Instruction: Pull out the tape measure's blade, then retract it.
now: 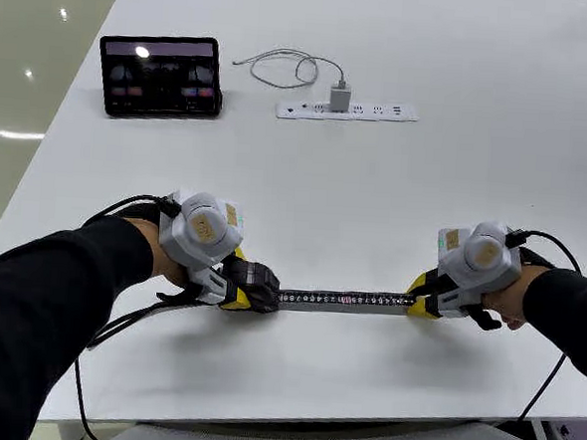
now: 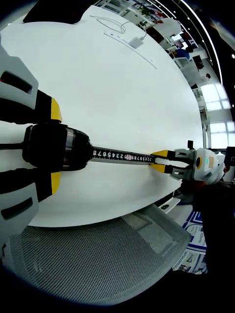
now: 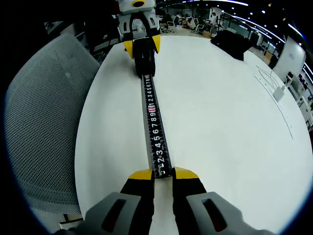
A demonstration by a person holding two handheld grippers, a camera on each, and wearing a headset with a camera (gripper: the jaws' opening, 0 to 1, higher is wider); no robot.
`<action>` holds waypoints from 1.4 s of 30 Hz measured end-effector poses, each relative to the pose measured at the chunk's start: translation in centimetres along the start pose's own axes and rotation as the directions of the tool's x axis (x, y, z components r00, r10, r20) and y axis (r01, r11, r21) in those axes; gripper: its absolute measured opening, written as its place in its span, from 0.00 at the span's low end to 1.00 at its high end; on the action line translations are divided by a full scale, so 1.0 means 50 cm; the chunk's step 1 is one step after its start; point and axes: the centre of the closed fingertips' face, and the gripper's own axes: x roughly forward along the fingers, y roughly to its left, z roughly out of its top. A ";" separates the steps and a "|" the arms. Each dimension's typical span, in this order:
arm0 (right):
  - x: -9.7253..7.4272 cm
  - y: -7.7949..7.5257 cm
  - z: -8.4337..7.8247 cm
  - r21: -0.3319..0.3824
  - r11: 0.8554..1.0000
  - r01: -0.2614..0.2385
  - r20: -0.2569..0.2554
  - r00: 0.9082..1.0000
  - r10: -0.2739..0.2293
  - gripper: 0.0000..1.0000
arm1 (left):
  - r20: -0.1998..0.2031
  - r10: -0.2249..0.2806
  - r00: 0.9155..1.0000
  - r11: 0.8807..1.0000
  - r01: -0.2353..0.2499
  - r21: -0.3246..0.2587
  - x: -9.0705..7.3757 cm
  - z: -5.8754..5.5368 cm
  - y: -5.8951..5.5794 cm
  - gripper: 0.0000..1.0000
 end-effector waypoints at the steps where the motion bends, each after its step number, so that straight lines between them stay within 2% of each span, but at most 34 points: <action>1: -0.002 0.000 -0.002 0.001 1.000 0.000 -0.002 1.000 0.000 0.08 | 0.002 0.000 1.000 1.000 0.000 -0.001 0.000 0.000 0.000 0.30; 11: -0.016 0.004 -0.013 0.001 1.000 -0.002 -0.026 1.000 0.002 0.08 | 0.010 0.002 1.000 1.000 -0.002 -0.007 -0.002 0.001 -0.001 0.30; 28: -0.032 -0.003 -0.038 0.011 1.000 0.006 -0.040 0.999 -0.005 0.08 | 0.001 -0.001 1.000 1.000 0.001 -0.001 0.001 0.000 0.001 0.30; 42: -0.042 -0.001 -0.045 0.016 1.000 0.005 -0.062 0.998 -0.004 0.08 | 0.004 -0.003 1.000 1.000 0.003 -0.006 0.002 0.002 0.001 0.30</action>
